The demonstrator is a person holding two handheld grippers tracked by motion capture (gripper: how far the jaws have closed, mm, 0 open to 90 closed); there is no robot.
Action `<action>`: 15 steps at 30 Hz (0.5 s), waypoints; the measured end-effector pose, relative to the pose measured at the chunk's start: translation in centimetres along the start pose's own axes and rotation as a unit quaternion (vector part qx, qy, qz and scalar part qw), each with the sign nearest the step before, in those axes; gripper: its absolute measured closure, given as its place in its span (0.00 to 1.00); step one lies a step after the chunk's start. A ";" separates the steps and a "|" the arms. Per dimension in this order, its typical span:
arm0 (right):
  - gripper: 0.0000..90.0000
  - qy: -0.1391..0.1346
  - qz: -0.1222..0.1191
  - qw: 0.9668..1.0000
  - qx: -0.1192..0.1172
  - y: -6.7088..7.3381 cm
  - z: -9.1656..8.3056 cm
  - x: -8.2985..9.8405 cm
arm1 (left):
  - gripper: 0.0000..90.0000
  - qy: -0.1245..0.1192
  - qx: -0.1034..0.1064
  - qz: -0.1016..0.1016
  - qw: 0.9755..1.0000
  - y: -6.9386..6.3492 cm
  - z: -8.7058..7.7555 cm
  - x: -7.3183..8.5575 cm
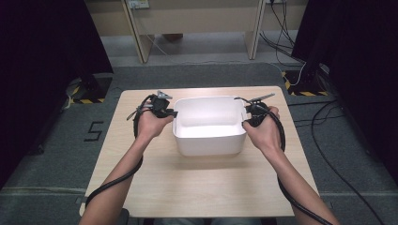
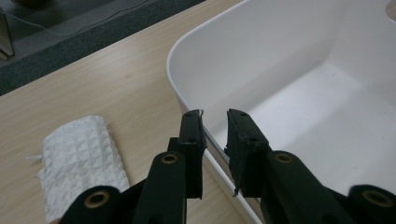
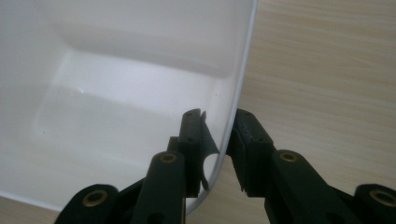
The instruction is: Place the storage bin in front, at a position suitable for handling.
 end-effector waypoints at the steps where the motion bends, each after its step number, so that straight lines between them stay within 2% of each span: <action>1: 0.80 -0.003 0.000 1.000 -0.001 0.0 0.1 0.0 | 0.84 0.000 0.000 0.000 1.000 0.0 0.0 0.0; 3: 0.75 -0.011 -0.005 1.000 -0.003 0.1 0.2 0.0 | 0.77 -0.035 0.010 0.011 0.999 -0.1 -0.3 -0.3; 5: 0.73 -0.023 -0.026 0.999 0.003 0.0 0.2 0.0 | 0.65 -0.070 0.004 0.010 0.997 0.0 -1.5 -0.6; 7: 0.67 -0.038 -0.032 0.999 -0.008 0.0 0.0 -0.1 | 0.56 -0.111 0.004 0.004 0.994 0.1 -3.3 -0.9; 9: 0.61 -0.054 -0.028 0.998 -0.016 0.0 -0.3 -0.4 | 0.50 -0.137 0.007 -0.011 0.991 0.3 -5.2 -0.7; 10: 0.61 -0.054 -0.028 0.998 -0.016 0.0 -0.3 -0.4 | 0.47 -0.137 0.007 -0.011 0.991 0.3 -5.2 -0.7; 11: 0.59 -0.068 -0.029 0.997 -0.012 -0.3 -0.6 -0.5 | 0.44 -0.148 0.010 -0.025 0.989 0.8 -6.9 0.2; 13: 0.57 -0.086 -0.024 0.996 -0.013 -0.5 -1.1 -0.7 | 0.42 -0.153 0.007 -0.029 0.988 1.6 -8.0 1.3; 15: 0.57 -0.097 -0.022 0.995 -0.013 -0.7 -1.4 -0.7 | 0.40 -0.149 -0.014 -0.039 0.988 2.9 -8.6 2.6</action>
Point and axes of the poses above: each handheld gripper's, and its own axes: z roughly forward along the jaws, x roughly out of its underside, y roughly to its left, the point moved 9 cm from there along z, roughly forward along the jaws, and after that the axes turned 9 degrees about -y, right-handed, at the moved point
